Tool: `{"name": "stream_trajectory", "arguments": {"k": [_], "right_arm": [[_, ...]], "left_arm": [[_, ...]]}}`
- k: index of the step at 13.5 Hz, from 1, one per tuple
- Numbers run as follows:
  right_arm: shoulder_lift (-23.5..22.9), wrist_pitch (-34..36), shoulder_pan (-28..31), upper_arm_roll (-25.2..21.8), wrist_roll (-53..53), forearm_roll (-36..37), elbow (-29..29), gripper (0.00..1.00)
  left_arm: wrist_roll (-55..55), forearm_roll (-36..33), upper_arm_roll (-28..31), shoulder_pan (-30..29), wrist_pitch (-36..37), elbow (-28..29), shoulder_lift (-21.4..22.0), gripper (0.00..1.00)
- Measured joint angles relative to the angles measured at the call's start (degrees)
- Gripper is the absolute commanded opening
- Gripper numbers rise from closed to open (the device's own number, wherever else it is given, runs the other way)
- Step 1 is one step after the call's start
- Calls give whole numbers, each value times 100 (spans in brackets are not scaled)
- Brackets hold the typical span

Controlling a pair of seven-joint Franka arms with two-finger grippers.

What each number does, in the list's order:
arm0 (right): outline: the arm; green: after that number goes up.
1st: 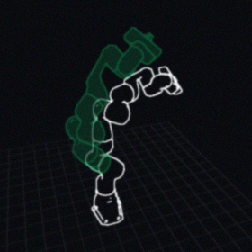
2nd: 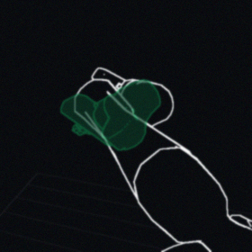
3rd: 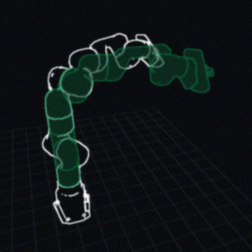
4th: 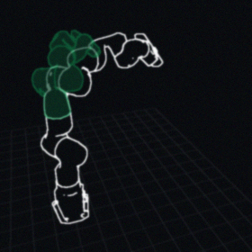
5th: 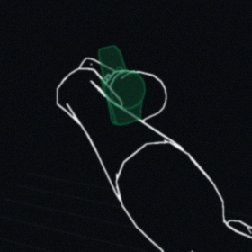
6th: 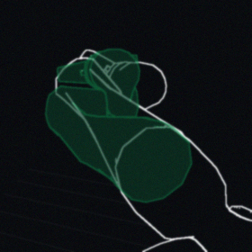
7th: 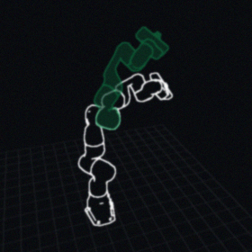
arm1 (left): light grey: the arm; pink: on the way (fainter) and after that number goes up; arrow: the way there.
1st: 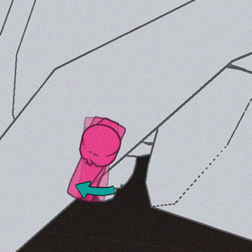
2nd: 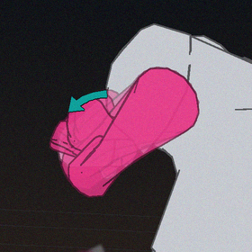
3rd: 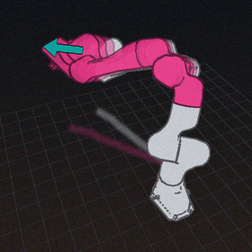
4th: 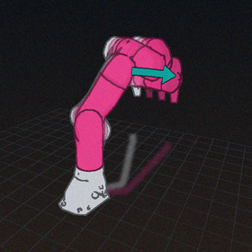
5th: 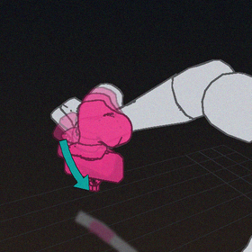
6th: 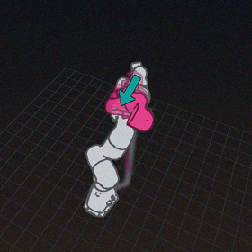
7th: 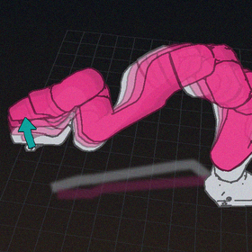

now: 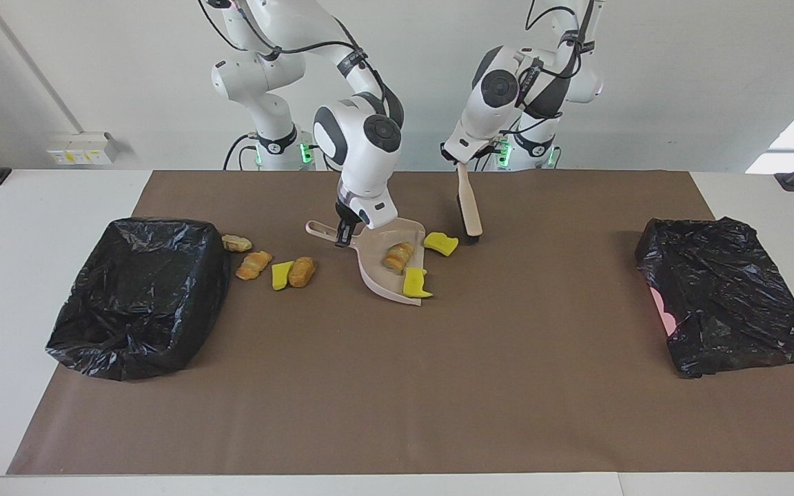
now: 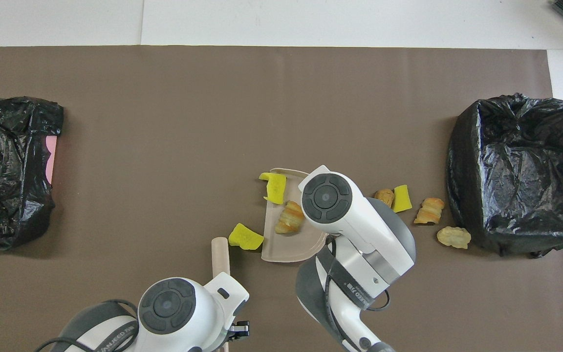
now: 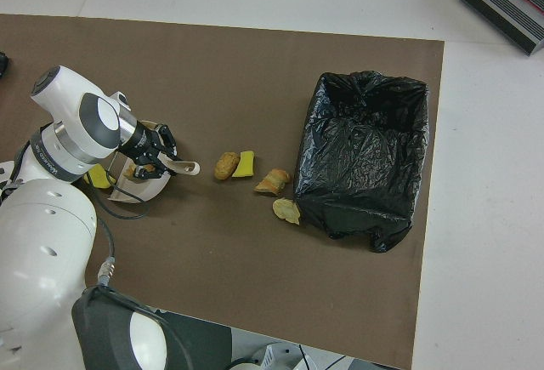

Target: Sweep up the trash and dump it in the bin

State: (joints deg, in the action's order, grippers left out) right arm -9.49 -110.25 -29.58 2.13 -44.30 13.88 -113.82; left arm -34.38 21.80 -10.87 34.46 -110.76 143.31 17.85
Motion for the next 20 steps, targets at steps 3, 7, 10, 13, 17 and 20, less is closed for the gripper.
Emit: {"name": "stream_trajectory", "arguments": {"k": [3,7,10,13,17,20], "right_arm": [[1,-37,1,-2,2,-50,-8,0],[0,-337,0,3,5,-123,-52,0],[-4,-385,33,0,13,-134,-65,0],[-20,-528,89,-3,28,-141,-64,0],[-24,-581,205,-5,31,-380,60,0],[-22,-582,354,-6,-56,-397,314,0]], "left_arm": [[220,75,1,216,-926,-6,-417,0],[1111,100,145,165,-1360,-549,-945,0],[1427,96,184,-39,-1320,-817,-1145,0],[1538,-257,200,-492,-497,-1136,-1110,0],[1270,-1048,220,-934,714,-1806,-753,0],[437,-1293,84,-838,956,-1673,-432,0]]}}
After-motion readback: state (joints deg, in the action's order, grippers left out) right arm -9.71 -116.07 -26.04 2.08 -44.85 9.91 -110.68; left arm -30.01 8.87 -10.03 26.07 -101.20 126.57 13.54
